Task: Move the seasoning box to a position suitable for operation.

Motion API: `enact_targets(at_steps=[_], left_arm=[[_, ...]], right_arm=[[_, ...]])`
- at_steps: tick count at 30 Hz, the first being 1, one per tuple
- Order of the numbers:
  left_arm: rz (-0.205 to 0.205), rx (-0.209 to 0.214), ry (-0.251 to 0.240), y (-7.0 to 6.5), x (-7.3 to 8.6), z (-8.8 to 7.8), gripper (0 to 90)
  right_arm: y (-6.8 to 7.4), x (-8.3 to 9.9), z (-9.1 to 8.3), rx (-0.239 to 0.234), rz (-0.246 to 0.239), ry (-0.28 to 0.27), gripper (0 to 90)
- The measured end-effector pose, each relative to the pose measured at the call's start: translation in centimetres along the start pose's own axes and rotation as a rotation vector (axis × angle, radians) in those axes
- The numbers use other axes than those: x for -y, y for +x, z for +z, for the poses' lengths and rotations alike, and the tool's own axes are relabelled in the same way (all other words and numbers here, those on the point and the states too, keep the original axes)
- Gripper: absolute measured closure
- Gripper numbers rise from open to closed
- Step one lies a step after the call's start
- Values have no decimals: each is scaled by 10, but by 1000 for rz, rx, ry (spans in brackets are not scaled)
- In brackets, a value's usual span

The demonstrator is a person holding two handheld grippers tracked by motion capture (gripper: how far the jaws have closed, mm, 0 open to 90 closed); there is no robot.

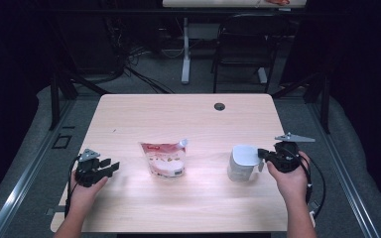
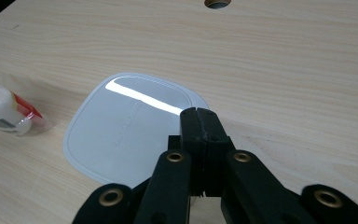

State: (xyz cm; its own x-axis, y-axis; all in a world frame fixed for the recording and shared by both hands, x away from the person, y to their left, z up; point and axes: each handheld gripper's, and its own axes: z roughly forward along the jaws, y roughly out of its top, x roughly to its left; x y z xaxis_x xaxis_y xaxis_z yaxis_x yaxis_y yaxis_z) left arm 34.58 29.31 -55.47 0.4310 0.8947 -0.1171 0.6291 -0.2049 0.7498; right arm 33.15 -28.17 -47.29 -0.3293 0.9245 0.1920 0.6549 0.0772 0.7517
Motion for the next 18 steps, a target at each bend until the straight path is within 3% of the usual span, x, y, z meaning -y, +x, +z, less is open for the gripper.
enact_targets(at_steps=[9,18], left_arm=[[1,-1,1,0,0,0,556],[0,-1,0,0,0,0,556]], right_arm=[[-5,2,-1,-25,27,-8,900],[-13,6,0,-69,86,-34,900]])
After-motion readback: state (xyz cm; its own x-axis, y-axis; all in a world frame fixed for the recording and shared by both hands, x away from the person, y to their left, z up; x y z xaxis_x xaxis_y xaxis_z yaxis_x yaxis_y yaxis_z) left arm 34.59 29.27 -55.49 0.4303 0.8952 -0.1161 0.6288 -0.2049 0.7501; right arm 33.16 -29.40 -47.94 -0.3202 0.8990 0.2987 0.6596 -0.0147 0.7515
